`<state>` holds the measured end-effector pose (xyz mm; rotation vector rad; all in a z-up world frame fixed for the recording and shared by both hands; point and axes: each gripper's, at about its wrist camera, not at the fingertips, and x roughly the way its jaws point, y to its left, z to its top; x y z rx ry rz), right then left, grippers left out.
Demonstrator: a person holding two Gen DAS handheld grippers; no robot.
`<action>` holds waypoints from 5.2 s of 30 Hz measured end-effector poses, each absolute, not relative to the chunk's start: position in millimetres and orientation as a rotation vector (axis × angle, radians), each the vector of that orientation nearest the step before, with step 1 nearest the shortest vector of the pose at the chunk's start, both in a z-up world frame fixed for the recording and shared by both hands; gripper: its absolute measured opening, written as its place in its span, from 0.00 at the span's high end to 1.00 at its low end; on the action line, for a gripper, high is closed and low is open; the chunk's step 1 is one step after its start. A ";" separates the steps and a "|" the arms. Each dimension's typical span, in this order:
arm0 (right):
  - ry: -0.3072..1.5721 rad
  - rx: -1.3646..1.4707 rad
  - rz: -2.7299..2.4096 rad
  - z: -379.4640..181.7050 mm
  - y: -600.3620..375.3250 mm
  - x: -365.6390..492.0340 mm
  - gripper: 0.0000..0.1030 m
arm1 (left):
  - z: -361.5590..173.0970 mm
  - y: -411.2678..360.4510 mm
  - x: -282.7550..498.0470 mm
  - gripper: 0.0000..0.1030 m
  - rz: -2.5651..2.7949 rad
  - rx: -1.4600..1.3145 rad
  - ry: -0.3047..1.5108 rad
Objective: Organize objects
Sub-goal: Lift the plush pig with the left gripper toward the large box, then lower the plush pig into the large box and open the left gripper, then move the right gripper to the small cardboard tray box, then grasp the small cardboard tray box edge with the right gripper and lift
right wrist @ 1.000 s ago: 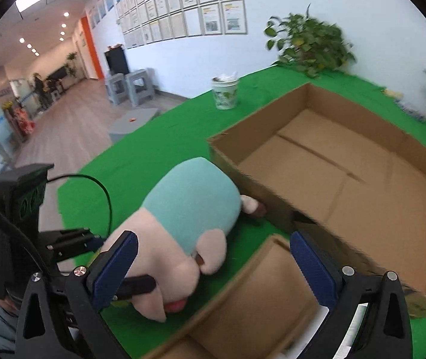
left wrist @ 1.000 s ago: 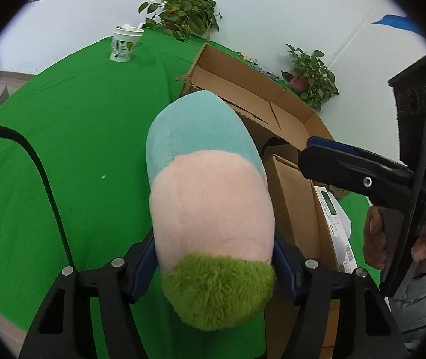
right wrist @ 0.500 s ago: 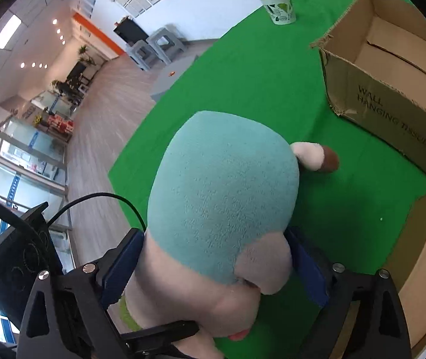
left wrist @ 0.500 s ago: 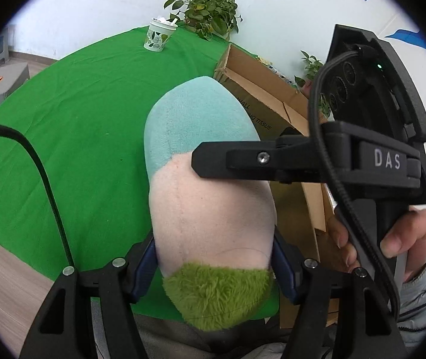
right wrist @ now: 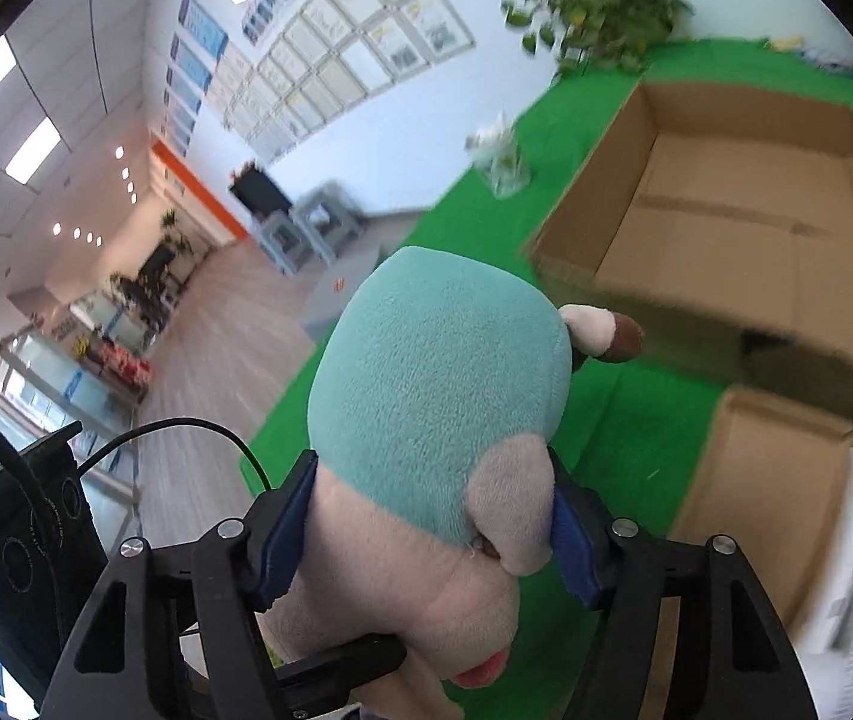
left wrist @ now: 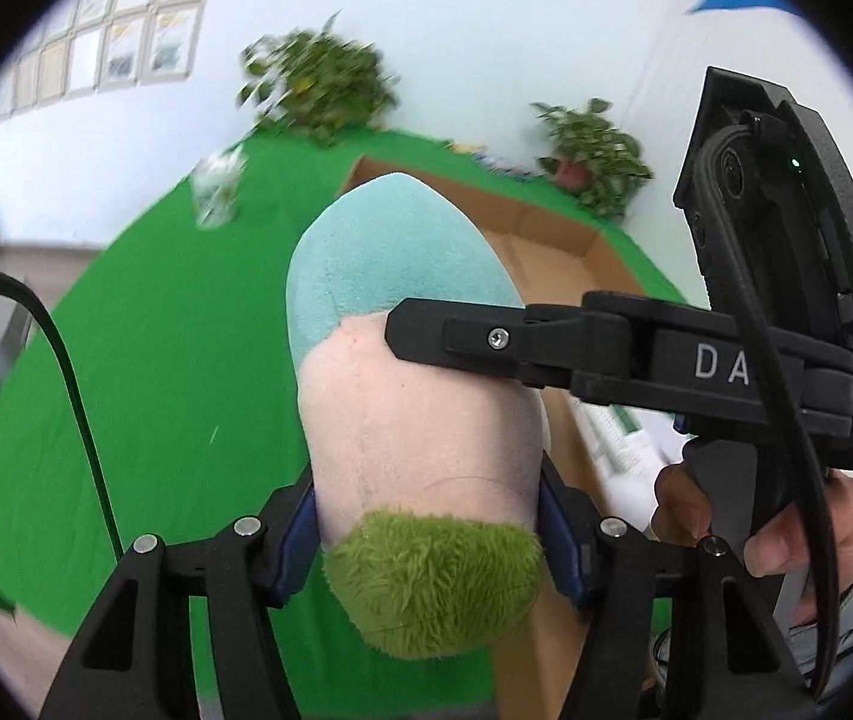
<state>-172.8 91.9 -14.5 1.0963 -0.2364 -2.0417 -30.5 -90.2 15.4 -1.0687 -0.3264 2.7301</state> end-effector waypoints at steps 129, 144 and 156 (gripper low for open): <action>0.008 0.998 -2.783 -62.2 246.7 -126.8 0.15 | 48.3 2.8 -49.1 0.08 2.900 -0.689 -0.114; -0.132 1.056 -2.489 -77.0 238.8 -107.7 0.15 | 17.9 -27.6 -51.9 0.13 2.736 -0.901 -0.274; -0.055 1.290 -2.406 -131.4 202.2 -105.5 0.50 | -47.5 -14.4 -66.7 0.48 2.532 -1.211 -0.247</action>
